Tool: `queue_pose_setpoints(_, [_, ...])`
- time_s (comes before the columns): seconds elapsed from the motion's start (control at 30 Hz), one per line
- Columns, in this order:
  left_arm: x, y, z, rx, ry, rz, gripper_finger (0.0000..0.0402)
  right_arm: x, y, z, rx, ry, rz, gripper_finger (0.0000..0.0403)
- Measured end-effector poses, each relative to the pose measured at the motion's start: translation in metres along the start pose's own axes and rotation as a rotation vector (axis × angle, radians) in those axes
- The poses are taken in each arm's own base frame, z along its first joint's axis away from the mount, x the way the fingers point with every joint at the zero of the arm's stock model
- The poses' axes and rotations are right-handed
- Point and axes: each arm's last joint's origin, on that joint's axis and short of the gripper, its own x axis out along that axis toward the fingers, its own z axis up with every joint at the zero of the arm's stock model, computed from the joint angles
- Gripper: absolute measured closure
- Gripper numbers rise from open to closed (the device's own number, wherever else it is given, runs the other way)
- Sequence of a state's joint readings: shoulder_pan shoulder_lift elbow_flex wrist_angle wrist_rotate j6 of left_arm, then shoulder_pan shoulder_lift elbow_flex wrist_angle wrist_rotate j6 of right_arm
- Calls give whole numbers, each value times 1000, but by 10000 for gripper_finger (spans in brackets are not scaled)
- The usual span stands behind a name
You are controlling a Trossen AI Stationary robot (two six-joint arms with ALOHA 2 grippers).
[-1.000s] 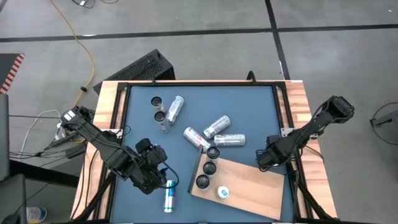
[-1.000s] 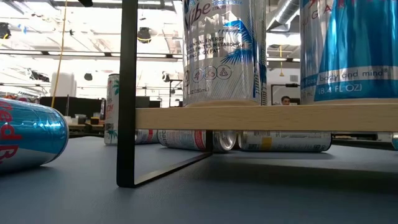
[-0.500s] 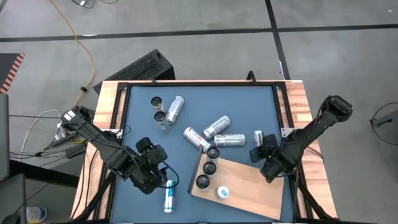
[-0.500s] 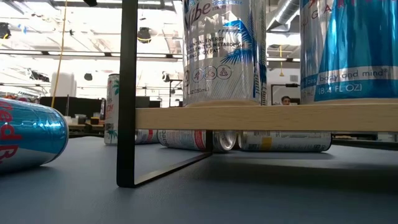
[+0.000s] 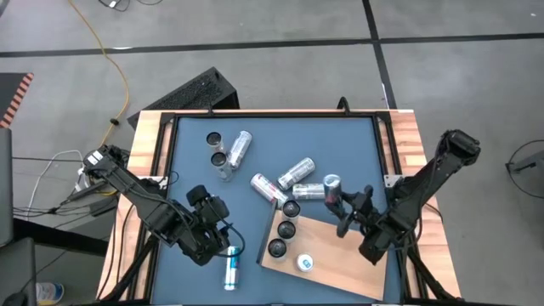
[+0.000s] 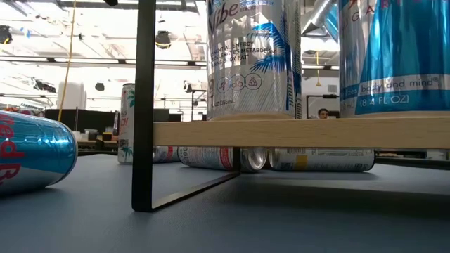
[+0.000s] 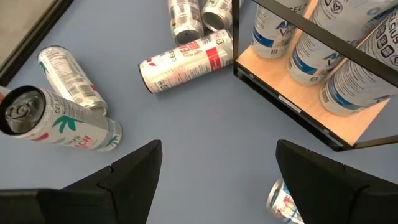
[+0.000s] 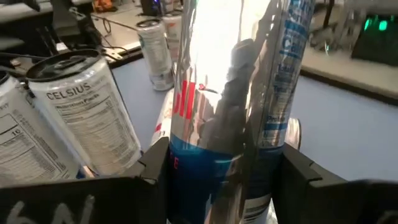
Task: Place canned beverage on shelf
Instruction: Put the right blue soda can on the shelf
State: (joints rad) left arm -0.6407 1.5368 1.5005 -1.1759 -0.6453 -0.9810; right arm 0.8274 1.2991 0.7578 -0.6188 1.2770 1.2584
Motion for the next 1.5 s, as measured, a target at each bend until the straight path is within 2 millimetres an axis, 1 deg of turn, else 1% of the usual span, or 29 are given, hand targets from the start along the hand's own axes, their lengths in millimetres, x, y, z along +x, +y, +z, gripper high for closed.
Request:
queue_pose_setpoints(0.07, [0,0,0,0,-1,0,99,-2,6,-3,-27,-43,10,222])
queue_pose_setpoints(0.17, [0,0,0,0,-5,3,99,-8,14,-12,-60,-107,22,222])
queue_pose_setpoints(0.23, [0,0,0,0,-7,3,99,-10,20,-23,-74,-159,21,222])
queue_pose_setpoints(0.37, [0,0,0,11,-17,10,99,-5,31,-49,-108,-170,17,222])
queue_pose_setpoints(0.53, [2,2,4,8,-44,31,99,6,43,-73,-94,-178,1,222])
queue_pose_setpoints(0.73, [3,3,5,-1,-48,35,99,6,46,-94,-36,-178,21,222])
queue_pose_setpoints(0.83, [4,4,7,-6,-47,38,99,6,49,-103,-5,-222,21,222])
queue_pose_setpoints(0.93, [4,4,7,-1,-48,40,99,4,52,-108,10,-264,26,222])
queue_pose_setpoints(1.07, [4,3,7,10,-50,36,99,3,53,-113,16,-262,36,221])
queue_pose_setpoints(1.33, [4,4,7,10,-60,44,99,4,55,-113,33,-221,46,217])
queue_pose_setpoints(1.5, [4,4,7,10,-62,46,99,2,62,-109,1,-212,47,215])
